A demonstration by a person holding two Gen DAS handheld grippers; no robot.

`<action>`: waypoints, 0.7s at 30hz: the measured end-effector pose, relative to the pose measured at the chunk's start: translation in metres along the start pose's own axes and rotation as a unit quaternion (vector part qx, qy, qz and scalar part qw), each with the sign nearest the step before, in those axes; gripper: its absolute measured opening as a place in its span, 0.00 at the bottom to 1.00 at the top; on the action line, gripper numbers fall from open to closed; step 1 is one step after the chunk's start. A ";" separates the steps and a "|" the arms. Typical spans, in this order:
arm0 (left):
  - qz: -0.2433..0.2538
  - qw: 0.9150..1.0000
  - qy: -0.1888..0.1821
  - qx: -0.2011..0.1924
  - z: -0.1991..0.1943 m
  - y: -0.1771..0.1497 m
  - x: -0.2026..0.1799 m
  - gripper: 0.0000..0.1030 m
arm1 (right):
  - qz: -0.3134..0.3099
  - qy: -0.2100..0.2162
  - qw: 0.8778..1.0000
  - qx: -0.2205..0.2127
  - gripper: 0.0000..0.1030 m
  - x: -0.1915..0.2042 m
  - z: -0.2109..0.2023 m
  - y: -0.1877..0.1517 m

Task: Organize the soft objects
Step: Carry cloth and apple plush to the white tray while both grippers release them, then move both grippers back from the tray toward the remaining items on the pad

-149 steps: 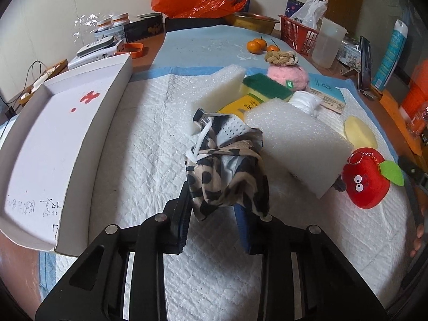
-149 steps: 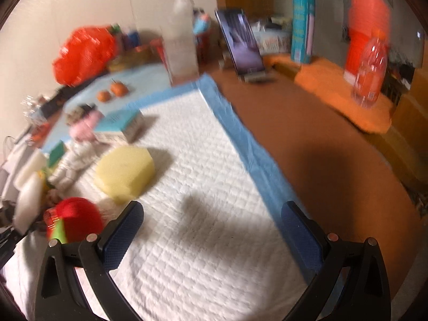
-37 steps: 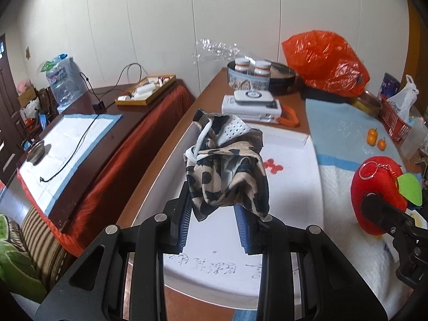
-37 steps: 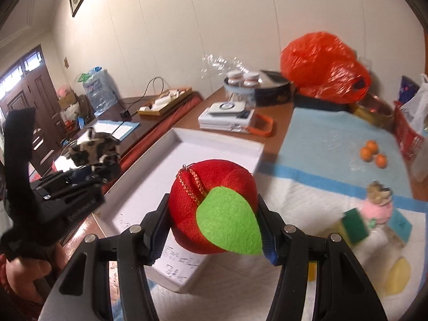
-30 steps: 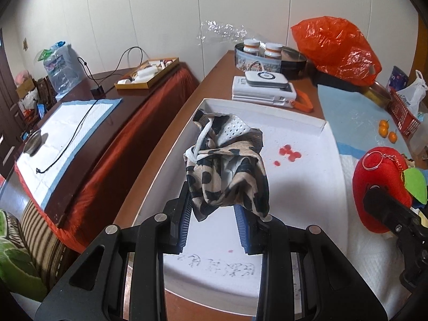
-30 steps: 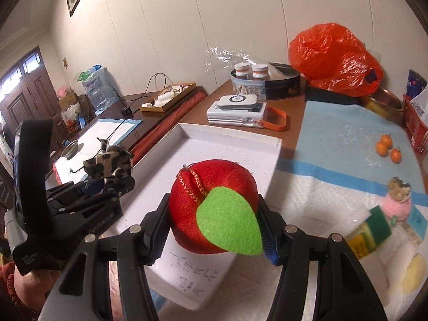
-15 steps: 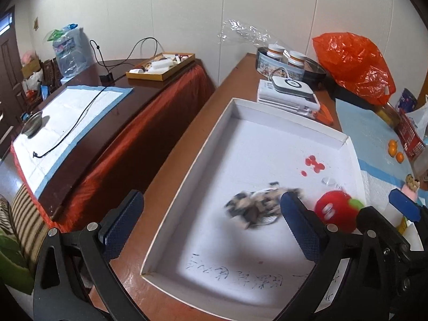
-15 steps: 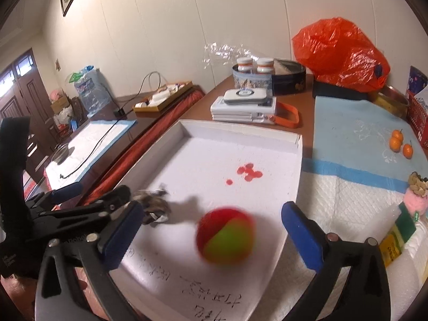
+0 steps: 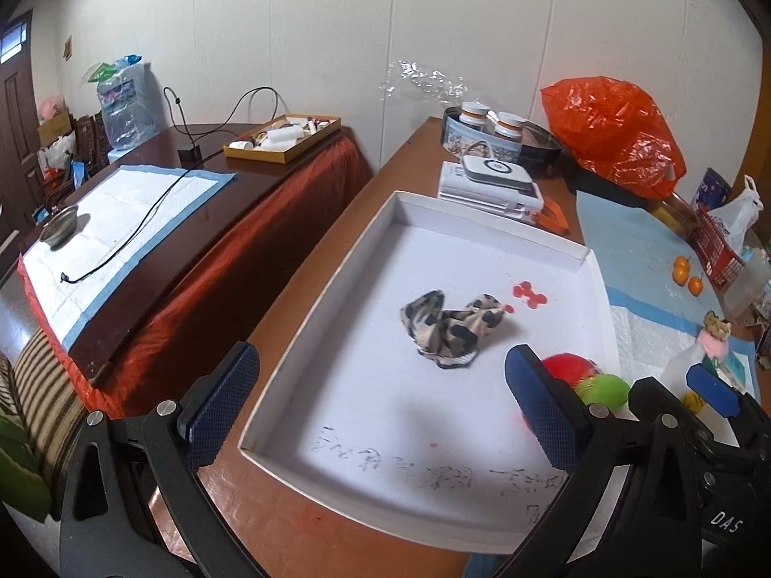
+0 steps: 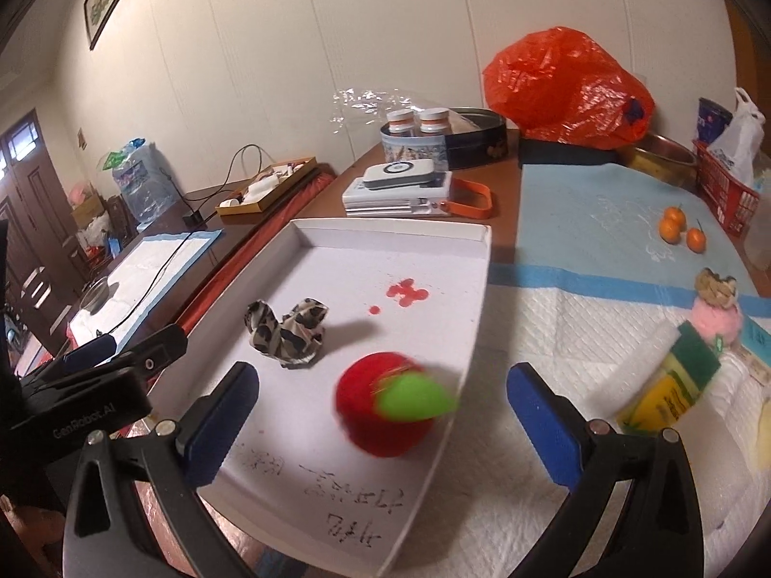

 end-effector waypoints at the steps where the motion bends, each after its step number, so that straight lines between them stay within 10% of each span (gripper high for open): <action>1: 0.004 1.000 -0.002 -0.001 -0.002 0.000 -0.004 1.00 | 0.003 -0.004 1.000 -0.001 1.00 -0.004 -0.003 0.000; 21: 0.040 0.996 -0.074 -0.012 -0.050 -0.025 -0.128 1.00 | -0.011 -0.079 0.995 -0.054 1.00 -0.100 -0.089 -0.010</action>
Point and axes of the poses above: each gripper's, at about its wrist camera, not at the fingertips, and z roughly the way its jaws point, x to its left, y to its top, the point moved 5 cm from there along z, roughly the way its jaws point, and after that the axes turned 12 degrees about -x, right-handed, at the moved point
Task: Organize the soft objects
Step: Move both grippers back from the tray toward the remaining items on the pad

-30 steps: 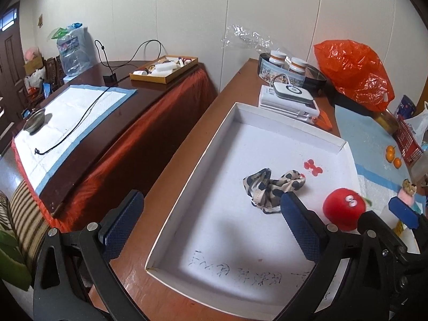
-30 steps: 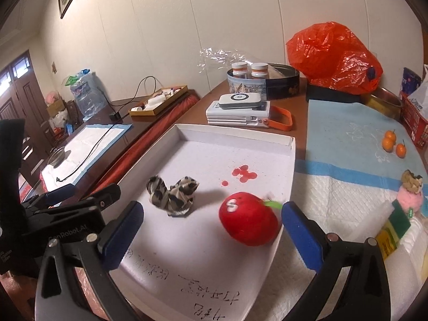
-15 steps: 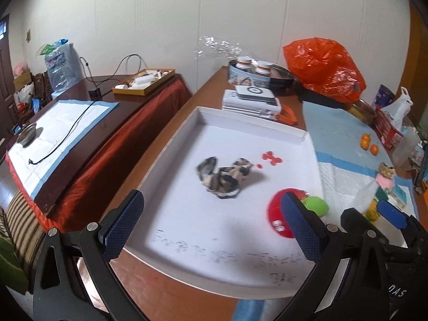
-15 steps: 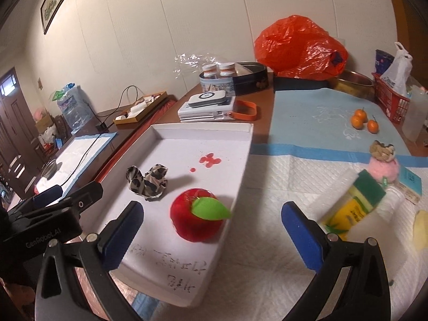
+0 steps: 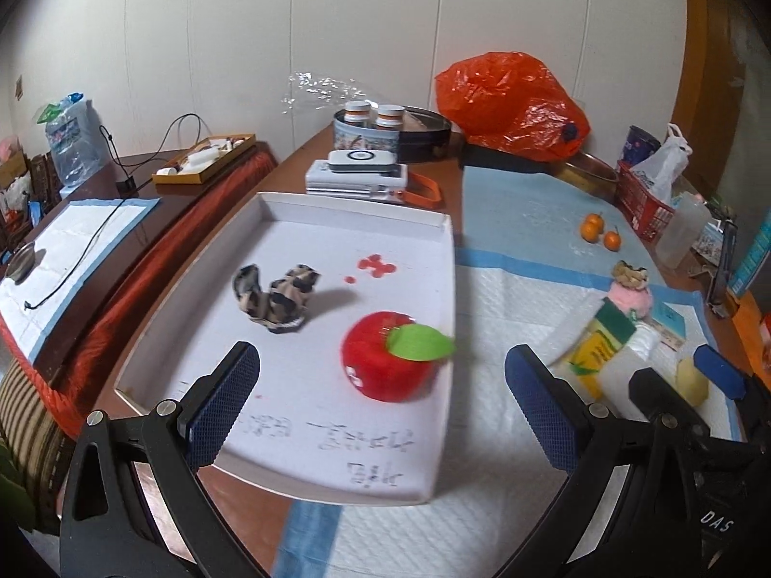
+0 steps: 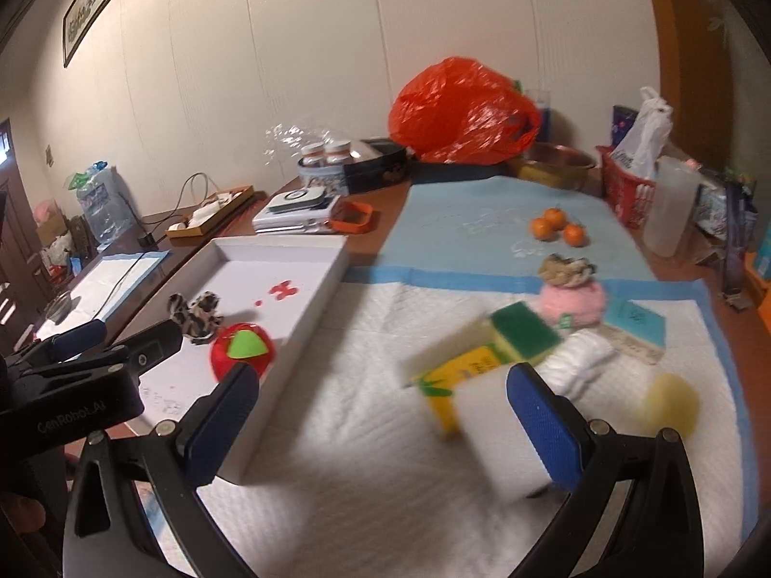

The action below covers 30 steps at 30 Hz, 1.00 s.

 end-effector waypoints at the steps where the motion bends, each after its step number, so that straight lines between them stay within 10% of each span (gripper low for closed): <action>1: -0.003 1.000 -0.007 0.000 -0.001 -0.002 -0.006 1.00 | -0.003 -0.006 1.000 -0.006 1.00 -0.006 -0.003 0.000; 14: 0.021 0.996 -0.091 0.005 -0.007 -0.024 -0.106 1.00 | 0.043 -0.028 0.999 0.006 1.00 -0.103 -0.029 -0.017; 30: 0.053 0.994 -0.080 0.056 0.010 -0.046 -0.137 1.00 | 0.071 -0.040 0.997 0.016 1.00 -0.160 -0.028 -0.023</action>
Point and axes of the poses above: each gripper's, at about its wrist camera, not at the fingertips, and z roughly the way its jaws point, x to its left, y to its top, the point moved 5 cm from there along z, roughly the way its jaws point, and after that the axes turned 12 degrees about -x, right-handed, at the moved point
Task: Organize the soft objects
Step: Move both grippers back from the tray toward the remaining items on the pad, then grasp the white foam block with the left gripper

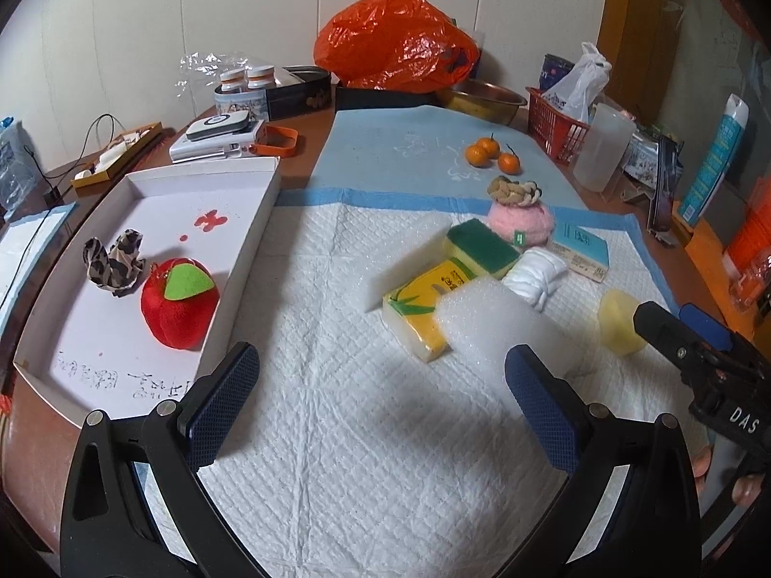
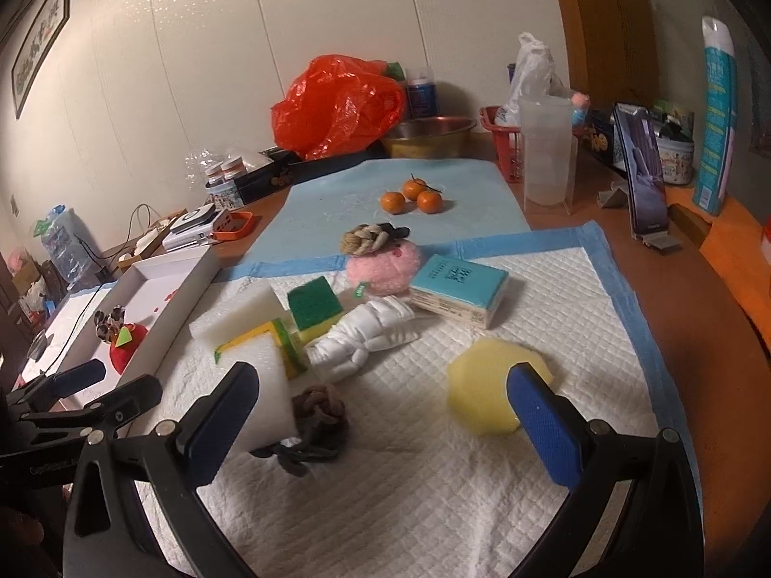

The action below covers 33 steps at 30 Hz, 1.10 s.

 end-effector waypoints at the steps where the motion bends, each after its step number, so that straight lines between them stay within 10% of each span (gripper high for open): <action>1: 0.004 1.000 0.000 0.002 0.001 -0.001 -0.001 1.00 | 0.003 -0.002 1.000 0.005 1.00 -0.004 0.001 -0.001; 16: -0.030 0.998 -0.019 0.060 0.043 0.015 -0.051 1.00 | 0.024 -0.081 0.996 0.022 1.00 -0.039 0.011 -0.007; 20: 0.010 0.995 -0.021 0.093 0.065 -0.001 -0.073 0.73 | 0.025 -0.087 0.996 0.021 1.00 -0.044 0.010 -0.007; 33: -0.052 0.996 -0.011 0.072 0.045 -0.016 -0.012 0.69 | 0.005 -0.087 0.995 0.046 1.00 -0.051 0.040 -0.014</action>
Point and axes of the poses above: each gripper's, at about its wrist camera, not at the fingertips, and z roughly the way its jaws point, x to its left, y to its top, the point moved 5 cm from there along z, roughly the way its jaws point, and after that the axes turned 12 degrees about -x, right-handed, at the moved point
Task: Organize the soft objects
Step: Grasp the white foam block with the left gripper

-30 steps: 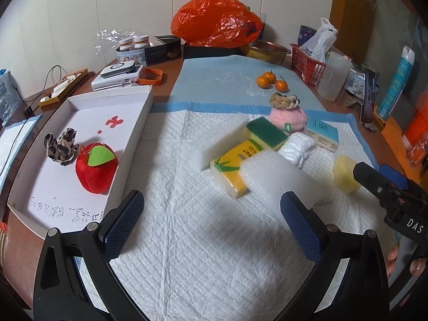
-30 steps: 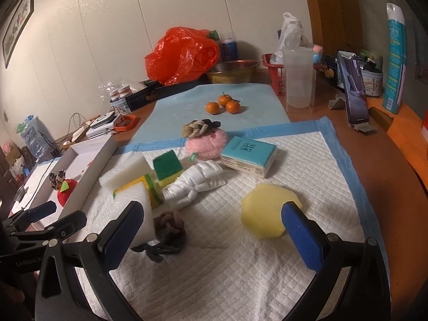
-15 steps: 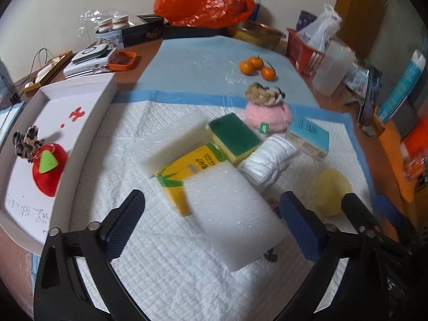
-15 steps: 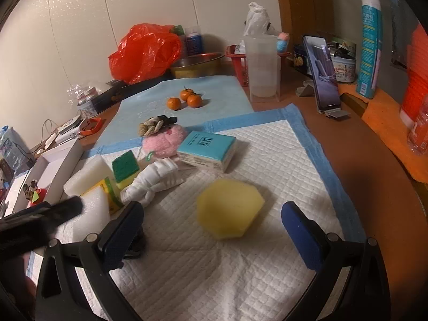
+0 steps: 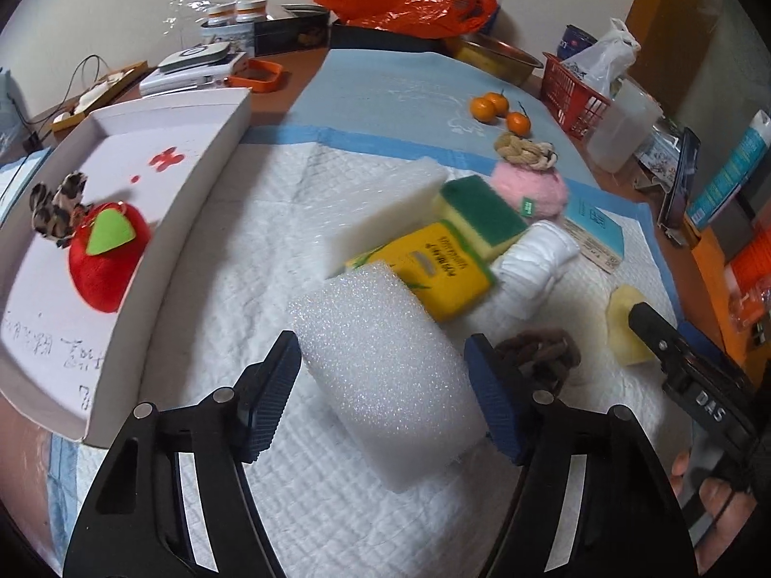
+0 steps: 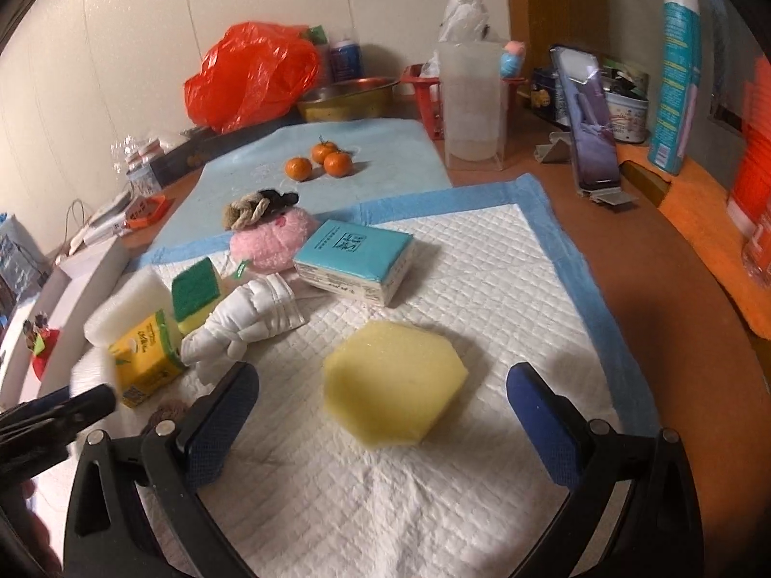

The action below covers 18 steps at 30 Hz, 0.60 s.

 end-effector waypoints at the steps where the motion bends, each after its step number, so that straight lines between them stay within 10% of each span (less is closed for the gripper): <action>1: 0.002 1.000 0.003 -0.001 -0.001 -0.001 0.002 0.69 | -0.005 0.001 1.000 0.002 1.00 0.002 0.003 -0.001; 18: -0.050 0.999 0.000 0.005 -0.013 -0.007 0.026 0.69 | -0.026 -0.004 1.000 0.007 0.57 0.001 0.014 -0.008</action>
Point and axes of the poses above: each gripper's, at about its wrist camera, not at the fingertips, and z roughly the way its jaws point, x to its left, y to its top, the point moved 5 cm from there along z, roughly the way its jaws point, and after that the axes turned 12 degrees about -x, right-handed, at the moved point
